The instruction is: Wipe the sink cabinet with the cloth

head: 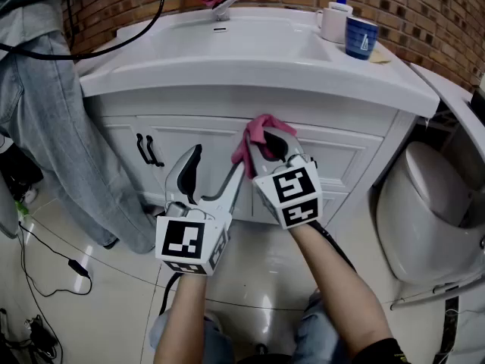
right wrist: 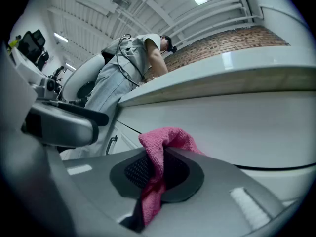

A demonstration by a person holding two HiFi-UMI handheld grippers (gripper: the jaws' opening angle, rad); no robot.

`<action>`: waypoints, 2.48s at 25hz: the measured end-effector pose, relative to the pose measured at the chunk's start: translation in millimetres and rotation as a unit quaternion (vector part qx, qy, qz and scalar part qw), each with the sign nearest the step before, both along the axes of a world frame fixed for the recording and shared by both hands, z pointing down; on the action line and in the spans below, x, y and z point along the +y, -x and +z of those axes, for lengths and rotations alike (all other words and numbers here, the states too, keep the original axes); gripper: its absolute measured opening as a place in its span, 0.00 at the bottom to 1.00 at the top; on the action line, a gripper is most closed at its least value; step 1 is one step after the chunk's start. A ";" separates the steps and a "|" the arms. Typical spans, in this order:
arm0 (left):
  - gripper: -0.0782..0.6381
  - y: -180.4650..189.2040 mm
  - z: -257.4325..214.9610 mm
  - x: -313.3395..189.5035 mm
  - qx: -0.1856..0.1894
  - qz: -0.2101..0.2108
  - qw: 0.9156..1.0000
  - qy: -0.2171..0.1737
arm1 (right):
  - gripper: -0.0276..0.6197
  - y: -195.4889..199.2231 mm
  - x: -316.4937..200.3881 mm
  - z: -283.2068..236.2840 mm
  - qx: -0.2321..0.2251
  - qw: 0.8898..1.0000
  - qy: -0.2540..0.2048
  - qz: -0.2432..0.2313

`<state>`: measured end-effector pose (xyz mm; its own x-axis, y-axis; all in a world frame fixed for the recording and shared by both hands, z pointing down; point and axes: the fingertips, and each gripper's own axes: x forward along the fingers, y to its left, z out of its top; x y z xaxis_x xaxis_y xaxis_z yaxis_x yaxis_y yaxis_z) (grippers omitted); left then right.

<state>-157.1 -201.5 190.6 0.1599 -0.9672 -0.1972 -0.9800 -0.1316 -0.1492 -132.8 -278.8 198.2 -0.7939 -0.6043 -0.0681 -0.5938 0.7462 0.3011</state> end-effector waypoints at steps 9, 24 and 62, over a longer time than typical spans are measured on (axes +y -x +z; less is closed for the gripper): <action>0.56 1.0 28.0 -14.8 -0.021 0.033 0.998 0.039 | 0.08 -49.0 -7.9 3.2 0.006 0.998 -0.019 0.058; 0.56 -37.4 27.1 -9.7 -0.010 0.071 0.997 0.043 | 0.08 -252.4 -42.0 5.1 -0.047 0.962 0.027 0.268; 0.56 -35.6 34.7 -20.9 0.008 0.069 0.996 0.053 | 0.08 -239.2 -41.4 42.5 0.055 0.967 0.011 0.249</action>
<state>-121.5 -222.4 225.2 0.2895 -0.9520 -0.0994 -0.9540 -0.2785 -0.1111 106.4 -320.2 240.8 -0.4052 -0.9141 0.0179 -0.8463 0.3825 0.3707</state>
